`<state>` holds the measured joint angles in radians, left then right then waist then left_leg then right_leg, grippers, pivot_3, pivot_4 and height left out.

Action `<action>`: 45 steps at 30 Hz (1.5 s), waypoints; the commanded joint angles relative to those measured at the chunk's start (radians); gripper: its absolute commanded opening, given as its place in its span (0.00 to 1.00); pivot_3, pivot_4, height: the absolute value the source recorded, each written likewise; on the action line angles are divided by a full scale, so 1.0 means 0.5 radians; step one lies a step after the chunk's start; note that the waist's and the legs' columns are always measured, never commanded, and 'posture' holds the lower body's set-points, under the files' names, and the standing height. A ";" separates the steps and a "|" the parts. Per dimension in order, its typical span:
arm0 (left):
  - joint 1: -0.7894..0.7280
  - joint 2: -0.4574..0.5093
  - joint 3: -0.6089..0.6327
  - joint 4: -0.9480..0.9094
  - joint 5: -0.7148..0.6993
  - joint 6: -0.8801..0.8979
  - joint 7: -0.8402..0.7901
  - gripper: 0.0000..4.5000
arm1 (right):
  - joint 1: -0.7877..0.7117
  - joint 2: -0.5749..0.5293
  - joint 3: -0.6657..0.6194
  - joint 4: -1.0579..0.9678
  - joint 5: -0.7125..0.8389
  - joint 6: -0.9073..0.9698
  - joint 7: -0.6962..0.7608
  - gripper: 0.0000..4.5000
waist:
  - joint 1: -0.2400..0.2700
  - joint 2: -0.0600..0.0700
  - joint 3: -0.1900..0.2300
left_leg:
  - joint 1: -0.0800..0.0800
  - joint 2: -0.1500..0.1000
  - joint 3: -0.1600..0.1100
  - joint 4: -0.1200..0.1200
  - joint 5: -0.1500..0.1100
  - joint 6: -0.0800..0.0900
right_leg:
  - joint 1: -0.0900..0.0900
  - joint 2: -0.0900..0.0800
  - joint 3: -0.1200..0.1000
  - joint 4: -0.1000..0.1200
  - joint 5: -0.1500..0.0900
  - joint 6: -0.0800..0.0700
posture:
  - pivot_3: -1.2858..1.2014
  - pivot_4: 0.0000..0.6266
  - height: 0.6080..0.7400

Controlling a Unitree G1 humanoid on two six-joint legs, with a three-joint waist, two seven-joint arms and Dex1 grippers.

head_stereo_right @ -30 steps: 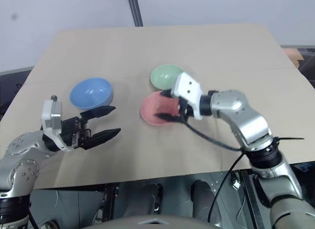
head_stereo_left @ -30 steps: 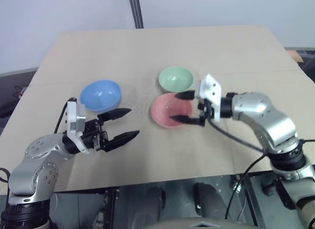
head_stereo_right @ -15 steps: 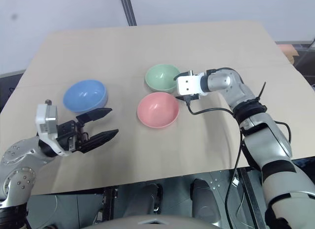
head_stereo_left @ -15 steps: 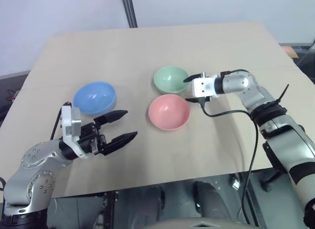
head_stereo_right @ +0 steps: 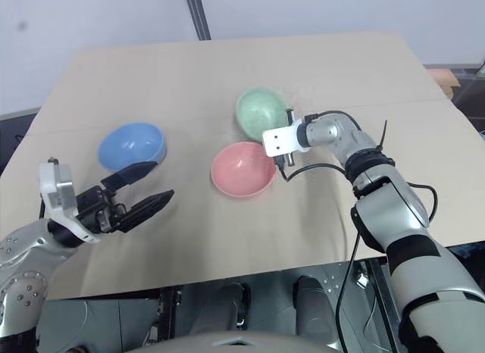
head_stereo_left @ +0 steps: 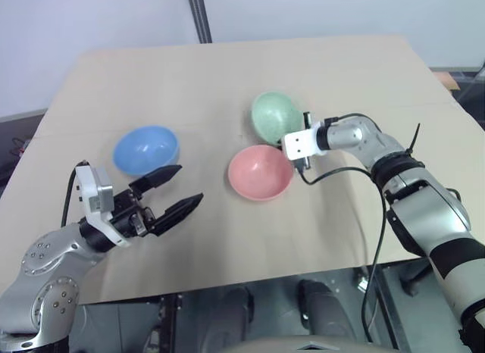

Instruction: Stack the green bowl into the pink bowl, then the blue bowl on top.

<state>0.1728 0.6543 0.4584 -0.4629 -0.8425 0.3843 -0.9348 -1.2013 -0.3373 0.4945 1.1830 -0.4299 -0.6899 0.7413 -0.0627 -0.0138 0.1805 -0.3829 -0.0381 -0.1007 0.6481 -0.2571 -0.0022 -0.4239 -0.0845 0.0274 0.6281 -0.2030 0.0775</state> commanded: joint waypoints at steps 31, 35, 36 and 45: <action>-0.119 -0.045 -0.044 0.024 0.252 -0.078 0.249 1.00 | 0.958 -0.325 -0.471 -2.711 1.274 1.864 0.816 0.99 | 0.056 0.001 0.000 | -0.001 0.007 -0.003 0.005 -0.004 0.005 | 0.001 0.006 -0.002 0.001 0.003 -0.004 | 0.52 0.24 1.00; -0.100 0.022 -0.053 -0.055 0.498 -0.008 0.501 1.00 | 1.173 -0.366 -0.745 -3.042 1.542 2.230 0.621 0.99 | 0.062 0.000 0.000 | -0.001 0.007 -0.004 0.004 -0.006 0.005 | 0.001 0.005 -0.003 -0.002 0.003 -0.004 | 0.52 0.24 1.00; -0.119 0.051 -0.055 -0.062 0.563 0.028 0.572 1.00 | 1.237 -0.370 -0.829 -3.113 1.649 2.322 0.583 0.99 | 0.066 -0.001 0.000 | -0.002 0.007 -0.003 0.003 -0.006 0.005 | 0.001 0.006 -0.003 -0.002 0.003 -0.004 | 0.52 0.24 1.00; -0.474 0.611 -0.291 -0.100 0.867 0.820 0.894 1.00 | 1.750 -0.520 -1.359 -3.557 2.046 2.765 0.198 0.99 | 0.096 -0.001 0.000 | 0.001 0.008 -0.003 0.004 -0.006 0.006 | 0.005 0.009 -0.004 -0.001 0.002 -0.004 | 0.52 0.24 1.00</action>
<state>-0.0473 0.9391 0.3242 -0.4727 -0.4310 0.7522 -0.4950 -0.3250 -0.5882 -0.1383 -0.5461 0.5630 0.6884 0.8596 -0.0149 -0.0145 0.1805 -0.3825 -0.0339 -0.1030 0.6504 -0.2602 0.0006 -0.4211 -0.0793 0.0246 0.6276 -0.2018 0.0757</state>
